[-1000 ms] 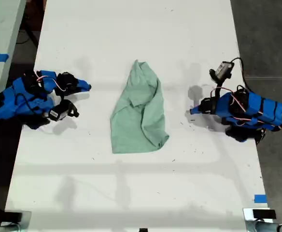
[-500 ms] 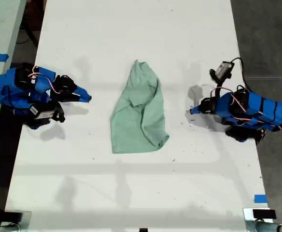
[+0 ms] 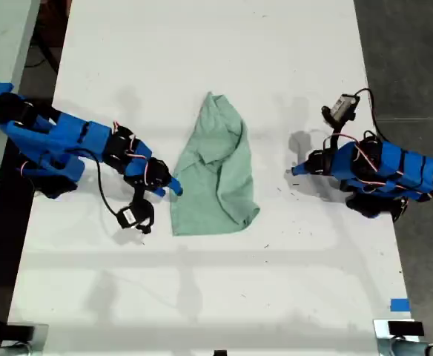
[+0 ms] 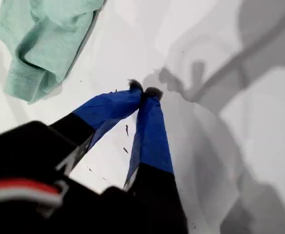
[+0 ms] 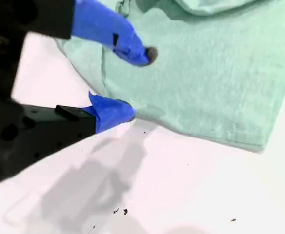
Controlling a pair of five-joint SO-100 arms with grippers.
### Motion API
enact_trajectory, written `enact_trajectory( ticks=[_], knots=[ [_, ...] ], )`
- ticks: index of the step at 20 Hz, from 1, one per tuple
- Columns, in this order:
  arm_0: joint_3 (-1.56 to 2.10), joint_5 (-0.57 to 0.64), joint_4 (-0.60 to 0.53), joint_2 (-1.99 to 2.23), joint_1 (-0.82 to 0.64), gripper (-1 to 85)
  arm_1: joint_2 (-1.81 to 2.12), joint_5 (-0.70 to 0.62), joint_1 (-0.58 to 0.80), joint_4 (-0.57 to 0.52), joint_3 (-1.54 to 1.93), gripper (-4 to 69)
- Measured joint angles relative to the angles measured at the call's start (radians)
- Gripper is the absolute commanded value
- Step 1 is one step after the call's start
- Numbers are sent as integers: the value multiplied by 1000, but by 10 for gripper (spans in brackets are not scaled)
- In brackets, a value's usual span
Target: Fold t shirt
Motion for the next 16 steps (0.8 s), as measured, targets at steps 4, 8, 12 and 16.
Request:
enact_trajectory(
  ticks=[4, 8, 12, 16],
  knots=[
    [-2, 0, -126, -166, -9, 207, 0, 0, 0, 0, 0, 16],
    [-2, -28, -137, -242, -28, 134, 0, 0, 0, 0, 0, 16],
    [-25, -54, -135, -279, -32, -3, 0, 0, 0, 0, 0, 16],
    [-48, -81, -29, -272, -38, -3, 0, 0, 0, 0, 0, 16]
  ],
)
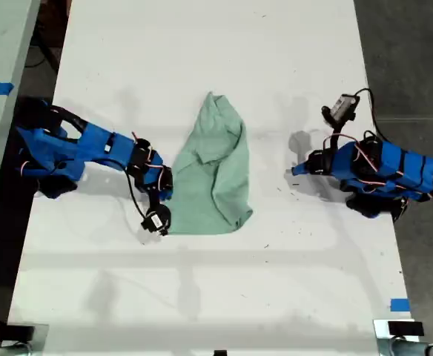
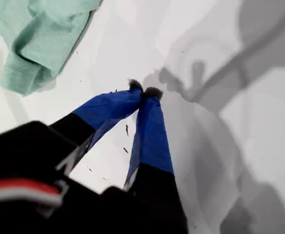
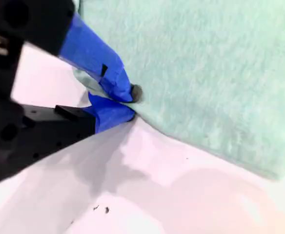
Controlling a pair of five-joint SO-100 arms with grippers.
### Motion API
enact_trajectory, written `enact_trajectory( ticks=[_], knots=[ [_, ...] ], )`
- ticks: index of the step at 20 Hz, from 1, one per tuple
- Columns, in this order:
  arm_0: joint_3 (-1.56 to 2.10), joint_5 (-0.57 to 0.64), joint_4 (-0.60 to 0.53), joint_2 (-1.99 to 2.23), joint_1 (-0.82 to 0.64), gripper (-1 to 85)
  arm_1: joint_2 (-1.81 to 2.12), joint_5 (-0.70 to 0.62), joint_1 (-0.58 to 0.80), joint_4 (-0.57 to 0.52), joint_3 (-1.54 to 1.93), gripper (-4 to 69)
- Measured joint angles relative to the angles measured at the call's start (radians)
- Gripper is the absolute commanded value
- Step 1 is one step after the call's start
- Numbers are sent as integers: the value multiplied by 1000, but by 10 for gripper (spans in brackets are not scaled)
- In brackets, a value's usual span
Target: Fold t shirt
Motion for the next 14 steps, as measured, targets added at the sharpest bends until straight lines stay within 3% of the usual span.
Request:
enact_trajectory(
  ticks=[4, 10, 14],
  knots=[
    [3, -21, 175, 115, -6, -3, 0, 0, 0, 0, 0, 16],
    [-121, 55, 218, 249, -6, -3, 0, 0, 0, 0, 0, 16],
    [-431, 163, 307, 23, -40, -3, 0, 0, 0, 0, 0, 16]
  ],
)
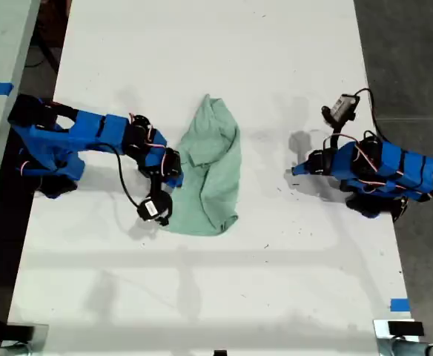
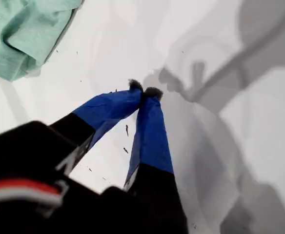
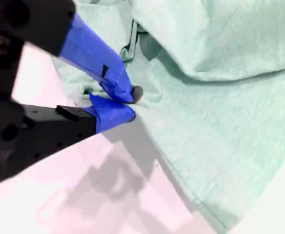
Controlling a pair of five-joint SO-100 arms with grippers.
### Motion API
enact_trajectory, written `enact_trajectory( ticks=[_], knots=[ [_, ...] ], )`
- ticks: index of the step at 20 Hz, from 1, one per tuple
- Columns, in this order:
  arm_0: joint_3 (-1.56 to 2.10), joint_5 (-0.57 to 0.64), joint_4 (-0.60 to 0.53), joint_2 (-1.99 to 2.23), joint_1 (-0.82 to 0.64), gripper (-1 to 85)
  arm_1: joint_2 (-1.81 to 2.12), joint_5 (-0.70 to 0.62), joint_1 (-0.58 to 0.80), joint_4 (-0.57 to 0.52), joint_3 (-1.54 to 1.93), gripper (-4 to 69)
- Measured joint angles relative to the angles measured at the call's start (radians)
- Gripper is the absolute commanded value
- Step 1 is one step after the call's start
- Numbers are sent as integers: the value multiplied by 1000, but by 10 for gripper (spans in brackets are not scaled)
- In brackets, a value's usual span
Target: Fold t shirt
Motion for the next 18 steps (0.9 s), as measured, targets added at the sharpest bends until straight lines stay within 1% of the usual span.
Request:
enact_trajectory(
  ticks=[2, 3, 4, 6, 7, 8, 9, 12, 13, 14, 15, 18],
  knots=[
    [-242, 63, 74, -201, -14, -3, 0, 0, 0, 0, 0, 16],
    [-370, 92, 92, -299, -21, -3, 0, 0, 0, 0, 0, 16],
    [-440, 110, 74, -353, -29, -1, 0, 0, 0, 0, 0, 16],
    [-485, 143, 51, -385, -43, 142, 0, 0, 0, 0, 0, 16],
    [-494, 161, 26, -391, -48, 195, 0, 0, 0, 0, 0, 16],
    [-494, 184, -5, -391, -48, 214, 0, 0, 0, 0, 0, 16],
    [-495, 213, -34, -390, -48, 217, 0, 0, 0, 0, 0, 16],
    [-497, 250, -80, -387, -48, 198, 0, 0, 0, 0, 0, 16],
    [-497, 252, -80, -377, -49, 172, 0, 0, 0, 0, 0, 16],
    [-495, 252, -74, -356, -52, 62, 0, 0, 0, 0, 0, 16],
    [-494, 252, -43, -324, -61, -3, 0, 0, 0, 0, 0, 16],
    [-408, 252, 58, -115, -104, -3, 0, 0, -2, 0, 0, 16]
  ],
)
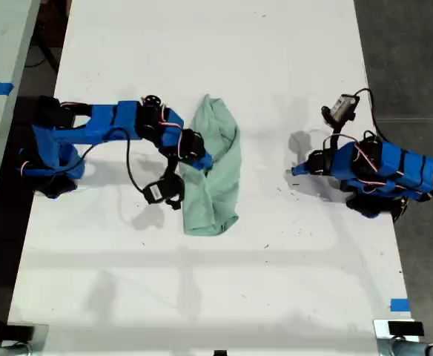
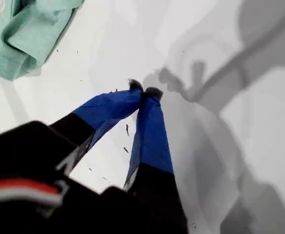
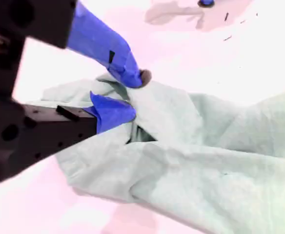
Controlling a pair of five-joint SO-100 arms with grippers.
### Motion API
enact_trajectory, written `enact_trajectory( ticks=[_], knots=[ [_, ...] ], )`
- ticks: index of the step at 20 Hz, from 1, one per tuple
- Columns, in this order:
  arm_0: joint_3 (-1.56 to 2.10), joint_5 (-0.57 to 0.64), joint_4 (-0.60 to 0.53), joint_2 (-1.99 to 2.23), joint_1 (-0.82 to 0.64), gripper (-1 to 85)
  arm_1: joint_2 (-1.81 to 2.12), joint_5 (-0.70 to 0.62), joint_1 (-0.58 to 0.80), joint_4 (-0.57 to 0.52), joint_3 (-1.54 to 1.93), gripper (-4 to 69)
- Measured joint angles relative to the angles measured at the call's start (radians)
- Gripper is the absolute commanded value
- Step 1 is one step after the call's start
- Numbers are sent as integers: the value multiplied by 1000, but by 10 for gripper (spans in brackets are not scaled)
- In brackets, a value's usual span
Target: Fold t shirt
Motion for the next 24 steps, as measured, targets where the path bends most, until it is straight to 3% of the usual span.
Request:
enact_trajectory(
  ticks=[2, 6, 12, 16, 24],
  knots=[
    [104, 0, 46, 232, -41, -3, 0, 0, 0, 0, 0, 16],
    [545, 2, 34, 899, -235, -3, 0, 0, -5, 0, 0, 16],
    [1617, 172, -383, 1528, -443, -4, 0, 0, -5, 0, 0, 16],
    [1997, 341, -350, 2056, -588, -4, 2, 0, -6, 3, 0, 16],
    [2089, 336, -341, 2121, -624, -4, 2, 0, -6, 3, 0, 16]
  ],
)
